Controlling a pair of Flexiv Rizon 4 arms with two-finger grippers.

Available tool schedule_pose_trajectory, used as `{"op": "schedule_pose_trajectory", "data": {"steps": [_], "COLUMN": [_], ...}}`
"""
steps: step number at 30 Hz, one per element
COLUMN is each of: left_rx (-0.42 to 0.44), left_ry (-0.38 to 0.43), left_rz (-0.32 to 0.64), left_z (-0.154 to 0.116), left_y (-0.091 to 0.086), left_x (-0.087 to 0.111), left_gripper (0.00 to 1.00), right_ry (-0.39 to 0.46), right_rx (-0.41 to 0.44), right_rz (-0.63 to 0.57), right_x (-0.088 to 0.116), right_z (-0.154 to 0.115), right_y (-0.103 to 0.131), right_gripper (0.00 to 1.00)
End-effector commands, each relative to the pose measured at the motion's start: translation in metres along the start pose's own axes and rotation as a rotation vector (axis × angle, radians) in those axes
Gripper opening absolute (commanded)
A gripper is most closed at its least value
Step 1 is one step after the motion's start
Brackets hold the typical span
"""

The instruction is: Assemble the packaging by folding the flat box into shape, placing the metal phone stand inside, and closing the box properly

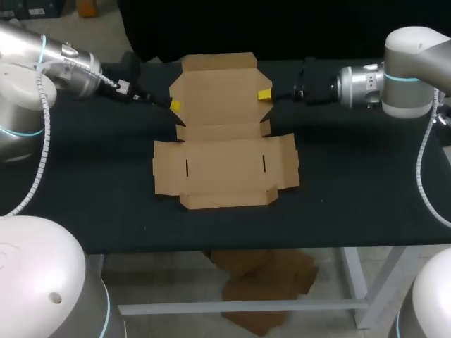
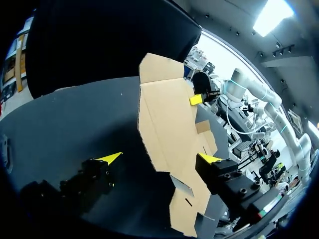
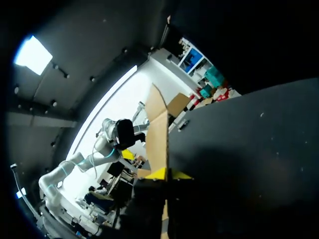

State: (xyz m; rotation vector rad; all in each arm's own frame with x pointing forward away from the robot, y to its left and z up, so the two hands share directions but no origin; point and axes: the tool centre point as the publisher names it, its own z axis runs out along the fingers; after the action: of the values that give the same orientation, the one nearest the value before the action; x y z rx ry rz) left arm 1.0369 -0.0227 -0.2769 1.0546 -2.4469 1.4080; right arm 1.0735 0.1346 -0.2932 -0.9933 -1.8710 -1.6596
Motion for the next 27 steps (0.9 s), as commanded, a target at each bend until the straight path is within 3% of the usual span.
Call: {"op": "schedule_pose_trajectory", "data": {"steps": [1,23,26,27], "left_rx": [0.016,0.134,0.142,0.143], "left_ry": [0.036,0.283,0.306,0.312], "left_rz": [0.025,0.181,0.199,0.206], "left_z": [0.008,0.032,0.034,0.035], "left_y": [-0.006,-0.042,-0.047,-0.048], "left_x": [-0.004,0.014,0.016,0.017], "left_gripper": [1.0,1.0,0.9,0.72], "right_ry": [0.006,0.062,0.067,0.068], "right_rx": [-0.016,-0.088,-0.092,-0.093], "right_rz": [-0.018,-0.114,-0.122,-0.123], "right_x": [0.004,0.017,0.019,0.019], "right_z": [-0.001,0.009,0.009,0.01], "right_y": [0.001,0.022,0.024,0.024], "right_gripper": [0.0,0.0,0.0,0.0]}}
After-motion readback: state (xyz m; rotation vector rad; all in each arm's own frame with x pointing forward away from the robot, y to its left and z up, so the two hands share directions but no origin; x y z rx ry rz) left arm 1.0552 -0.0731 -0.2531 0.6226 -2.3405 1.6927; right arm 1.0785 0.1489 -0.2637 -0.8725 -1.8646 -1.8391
